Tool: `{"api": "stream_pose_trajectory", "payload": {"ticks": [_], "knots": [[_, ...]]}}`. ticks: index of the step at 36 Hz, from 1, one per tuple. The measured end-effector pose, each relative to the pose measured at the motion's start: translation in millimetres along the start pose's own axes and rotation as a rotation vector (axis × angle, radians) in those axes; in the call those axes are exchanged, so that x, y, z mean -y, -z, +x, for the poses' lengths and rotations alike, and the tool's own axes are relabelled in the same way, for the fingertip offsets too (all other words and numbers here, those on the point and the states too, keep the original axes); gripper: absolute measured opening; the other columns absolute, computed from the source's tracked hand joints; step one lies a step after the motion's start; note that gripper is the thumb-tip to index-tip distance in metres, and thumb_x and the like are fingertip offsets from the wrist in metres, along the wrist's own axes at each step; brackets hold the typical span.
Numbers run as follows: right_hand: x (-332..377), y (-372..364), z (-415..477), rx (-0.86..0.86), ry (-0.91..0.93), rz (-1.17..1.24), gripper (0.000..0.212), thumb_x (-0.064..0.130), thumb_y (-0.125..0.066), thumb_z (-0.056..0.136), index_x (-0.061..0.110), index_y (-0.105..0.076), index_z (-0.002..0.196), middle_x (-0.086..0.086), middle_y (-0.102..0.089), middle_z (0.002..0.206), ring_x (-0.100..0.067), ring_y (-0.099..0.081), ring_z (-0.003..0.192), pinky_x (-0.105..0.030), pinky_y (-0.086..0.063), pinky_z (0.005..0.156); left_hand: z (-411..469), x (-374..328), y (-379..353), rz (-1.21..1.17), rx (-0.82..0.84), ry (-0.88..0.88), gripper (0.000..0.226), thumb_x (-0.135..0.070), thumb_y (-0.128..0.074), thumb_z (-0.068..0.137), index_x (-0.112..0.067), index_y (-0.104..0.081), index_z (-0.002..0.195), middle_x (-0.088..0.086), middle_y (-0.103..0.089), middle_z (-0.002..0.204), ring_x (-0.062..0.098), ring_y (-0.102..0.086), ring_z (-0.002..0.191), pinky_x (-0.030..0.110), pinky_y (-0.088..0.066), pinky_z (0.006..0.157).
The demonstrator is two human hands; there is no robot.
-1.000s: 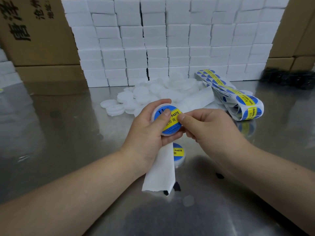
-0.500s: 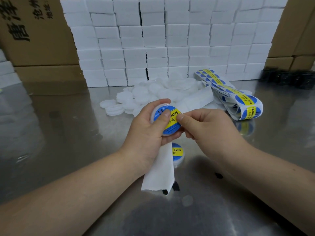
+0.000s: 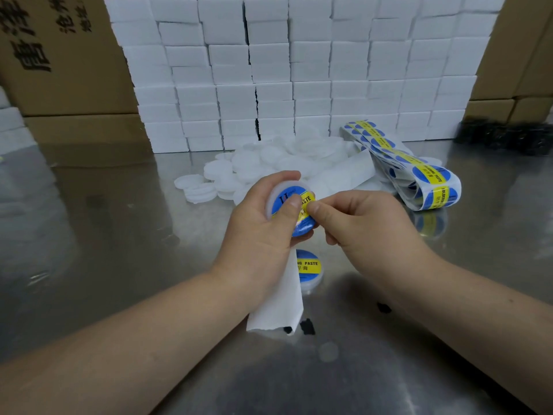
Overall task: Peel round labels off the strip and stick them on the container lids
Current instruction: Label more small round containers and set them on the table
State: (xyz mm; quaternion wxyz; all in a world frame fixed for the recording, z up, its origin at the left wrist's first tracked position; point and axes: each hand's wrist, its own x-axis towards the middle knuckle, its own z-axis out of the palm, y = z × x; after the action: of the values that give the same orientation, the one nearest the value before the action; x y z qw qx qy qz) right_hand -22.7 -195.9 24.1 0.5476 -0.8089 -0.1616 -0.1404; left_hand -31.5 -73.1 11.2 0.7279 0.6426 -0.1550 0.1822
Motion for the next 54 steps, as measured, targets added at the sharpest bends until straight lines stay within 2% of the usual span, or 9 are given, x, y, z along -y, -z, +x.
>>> {"api": "stream_pose_trajectory", "payload": {"ticks": [5, 13, 18, 25, 35, 40, 45, 50, 54], "knots": [[-2.4, 1.3, 0.5, -0.026, 0.007, -0.025, 0.028, 0.034, -0.064, 0.082, 0.028, -0.063, 0.054, 0.015, -0.051, 0.039, 0.001, -0.044, 0.035, -0.007, -0.027, 0.036, -3.9, 1.4, -0.1, 0.098, 0.009, -0.081, 0.032, -0.014, -0.054, 0.091, -0.045, -0.062, 0.088, -0.002, -0.066, 0.101, 0.012, -0.066, 0.089, 0.03, -0.057, 0.076], [-5.8, 4.8, 4.2, -0.063, -0.006, -0.072, 0.051, 0.055, -0.063, 0.064, 0.004, -0.064, 0.067, 0.005, -0.051, 0.048, -0.002, -0.038, 0.038, -0.012, -0.028, 0.038, -7.3, -5.2, -5.0, 0.059, -0.034, -0.092, 0.027, -0.011, -0.049, 0.093, -0.038, -0.054, 0.094, 0.004, -0.065, 0.093, 0.011, -0.069, 0.071, 0.019, -0.053, 0.059], [-3.7, 2.4, 1.5, -0.048, 0.006, 0.043, 0.04, 0.058, -0.06, 0.068, 0.019, -0.058, 0.068, 0.01, -0.057, 0.055, 0.001, -0.043, 0.047, -0.017, -0.038, 0.05, -6.8, -9.9, -5.3, 0.06, -0.059, -0.032, 0.017, -0.016, -0.049, 0.094, -0.034, -0.047, 0.092, -0.013, -0.066, 0.07, 0.013, -0.066, 0.053, 0.02, -0.051, 0.049], [-2.2, -1.2, -2.9, 0.182, 0.182, -0.011, 0.013, 0.026, -0.058, 0.086, 0.026, -0.05, 0.076, 0.022, -0.06, 0.054, 0.008, -0.054, 0.052, -0.005, -0.038, 0.051, -6.2, -13.0, -5.7, 0.043, -0.093, 0.022, 0.01, -0.022, -0.048, 0.093, -0.025, -0.055, 0.087, -0.004, -0.06, 0.055, 0.01, -0.05, 0.034, 0.015, -0.04, 0.036], [-0.3, -1.5, -4.0, 0.096, 0.143, -0.093, 0.023, 0.043, -0.046, 0.081, 0.025, -0.052, 0.069, 0.014, -0.056, 0.052, 0.0, -0.05, 0.052, -0.015, -0.038, 0.051, -2.4, -16.1, -6.4, 0.081, -0.139, -0.039, 0.017, -0.021, -0.046, 0.094, -0.028, -0.057, 0.084, -0.003, -0.059, 0.063, 0.009, -0.053, 0.038, 0.014, -0.04, 0.038], [-0.6, 5.0, -1.1, 0.038, 0.02, -0.052, 0.033, 0.05, -0.041, 0.083, 0.022, -0.058, 0.076, 0.014, -0.058, 0.052, 0.003, -0.049, 0.049, -0.022, -0.033, 0.056, 15.3, -9.8, 11.8, 0.239, -0.423, -0.123, 0.021, -0.022, -0.042, 0.097, -0.03, -0.056, 0.082, -0.014, -0.059, 0.075, -0.009, -0.055, 0.062, 0.006, -0.042, 0.059], [-1.2, 1.9, -1.9, 0.112, -0.018, -0.135, 0.022, 0.048, -0.049, 0.074, 0.029, -0.059, 0.071, 0.004, -0.065, 0.069, 0.001, -0.048, 0.051, -0.021, -0.033, 0.053, 30.7, 3.9, 27.9, 0.213, -0.583, 0.169, 0.028, -0.028, -0.041, 0.095, -0.024, -0.051, 0.069, -0.008, -0.05, 0.066, 0.002, -0.048, 0.053, 0.011, -0.037, 0.051], [-3.7, -1.1, 0.3, 0.176, -0.073, -0.127, 0.021, 0.05, -0.048, 0.074, 0.033, -0.057, 0.082, 0.005, -0.069, 0.08, -0.001, -0.054, 0.059, -0.024, -0.044, 0.062, 30.5, 5.3, 22.7, -0.152, -0.424, 0.466, 0.019, -0.024, -0.043, 0.095, -0.016, -0.056, 0.085, 0.014, -0.065, 0.09, 0.029, -0.065, 0.075, 0.041, -0.056, 0.068], [-7.2, 0.1, 1.6, 0.139, -0.139, -0.089, 0.035, 0.057, -0.051, 0.071, 0.032, -0.054, 0.096, 0.008, -0.068, 0.086, -0.005, -0.06, 0.075, -0.024, -0.04, 0.064, 24.5, 0.6, 16.0, -0.35, -0.308, 0.504, 0.023, -0.026, -0.042, 0.098, -0.009, -0.053, 0.108, 0.015, -0.064, 0.099, 0.029, -0.069, 0.057, 0.032, -0.056, 0.047]]}}
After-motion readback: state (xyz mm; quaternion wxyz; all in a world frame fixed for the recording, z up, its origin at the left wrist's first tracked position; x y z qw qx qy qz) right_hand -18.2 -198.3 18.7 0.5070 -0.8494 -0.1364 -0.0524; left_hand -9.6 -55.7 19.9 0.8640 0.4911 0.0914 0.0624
